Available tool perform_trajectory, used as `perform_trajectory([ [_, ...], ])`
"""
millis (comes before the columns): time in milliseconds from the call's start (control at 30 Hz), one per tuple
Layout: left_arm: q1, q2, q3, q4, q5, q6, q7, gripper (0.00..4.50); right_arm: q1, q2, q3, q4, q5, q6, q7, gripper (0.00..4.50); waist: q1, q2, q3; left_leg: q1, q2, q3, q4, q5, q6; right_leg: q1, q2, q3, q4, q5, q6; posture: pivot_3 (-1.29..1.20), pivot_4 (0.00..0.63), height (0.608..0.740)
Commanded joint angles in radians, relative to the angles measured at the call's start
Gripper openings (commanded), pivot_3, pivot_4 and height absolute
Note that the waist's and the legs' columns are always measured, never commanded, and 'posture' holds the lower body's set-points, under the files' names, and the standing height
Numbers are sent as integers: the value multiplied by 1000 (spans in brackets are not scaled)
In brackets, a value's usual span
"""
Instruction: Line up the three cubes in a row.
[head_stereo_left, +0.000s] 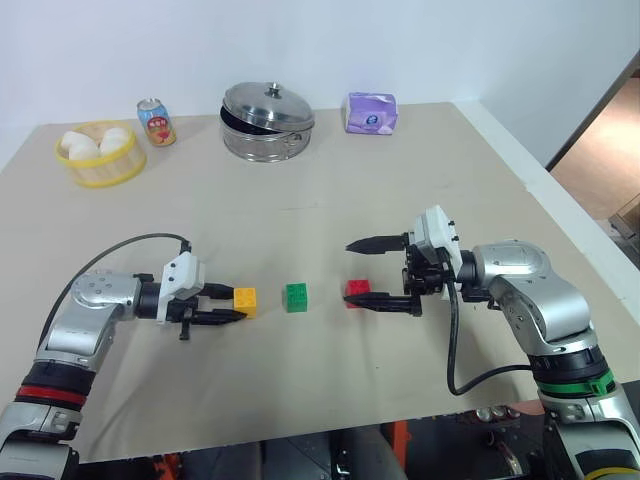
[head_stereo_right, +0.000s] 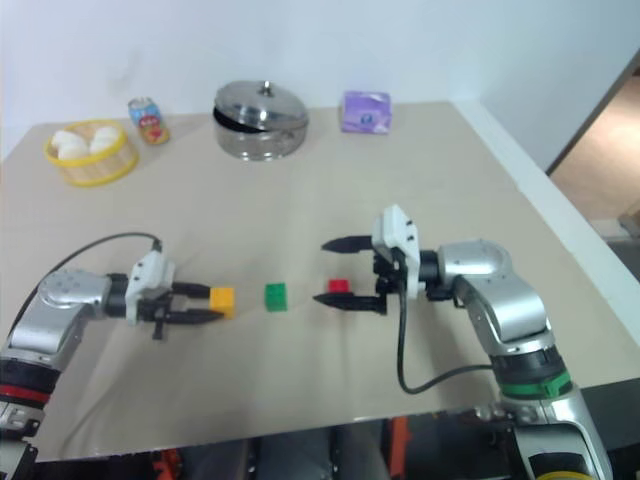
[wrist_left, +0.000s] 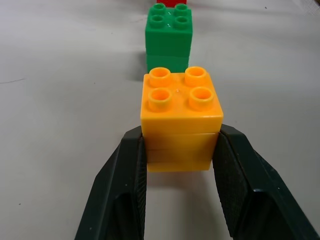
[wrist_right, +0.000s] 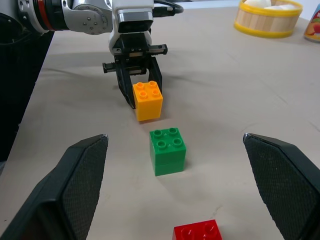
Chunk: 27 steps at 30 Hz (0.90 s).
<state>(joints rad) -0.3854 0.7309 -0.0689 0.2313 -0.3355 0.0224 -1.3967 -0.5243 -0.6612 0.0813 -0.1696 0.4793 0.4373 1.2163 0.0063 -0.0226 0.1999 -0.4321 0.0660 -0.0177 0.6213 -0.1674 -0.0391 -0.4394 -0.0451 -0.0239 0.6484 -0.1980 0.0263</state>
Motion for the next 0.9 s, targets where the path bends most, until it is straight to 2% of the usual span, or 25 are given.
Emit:
perform_trajectory([
  [33, -16, 10, 21, 13, 8, -39, -8, 1282, -5, -10, -15, -34, 13, -8, 2, 4500, 0, 0, 0, 0, 0, 0, 0, 0, 0, 0, 0, 0, 0, 0, 0, 0, 150, 740],
  [367, -39, 0, 16, 58, 28, -52, 13, 1282, -11, -14, -16, -27, 7, -11, 4, 4500, 0, 0, 0, 0, 0, 0, 1, 0, 0, 0, 0, 0, 1, 0, 0, 0, 150, 740],
  [667, -53, 17, -14, 86, 56, -60, -33, 1282, -10, -19, -18, -26, 7, -8, 0, 4500, 0, 0, 0, 0, 0, 0, 2, 0, 0, 1, 0, 0, 1, 1, 0, 0, 150, 740],
  [700, -55, 19, -13, 92, 60, -57, -32, 2082, -10, -19, -18, -27, 7, -8, -1, 4500, 0, 0, 0, 0, 0, 0, 2, 0, 0, 1, 0, 0, 1, 1, 0, 0, 150, 740],
  [900, -71, 35, 6, 93, 60, -42, -45, 3933, -6, -18, -18, -31, 9, -6, -5, 4500, 0, 0, 0, 0, 0, 0, 2, 0, 1, 1, 1, 1, 1, 1, 0, 0, 150, 740],
])
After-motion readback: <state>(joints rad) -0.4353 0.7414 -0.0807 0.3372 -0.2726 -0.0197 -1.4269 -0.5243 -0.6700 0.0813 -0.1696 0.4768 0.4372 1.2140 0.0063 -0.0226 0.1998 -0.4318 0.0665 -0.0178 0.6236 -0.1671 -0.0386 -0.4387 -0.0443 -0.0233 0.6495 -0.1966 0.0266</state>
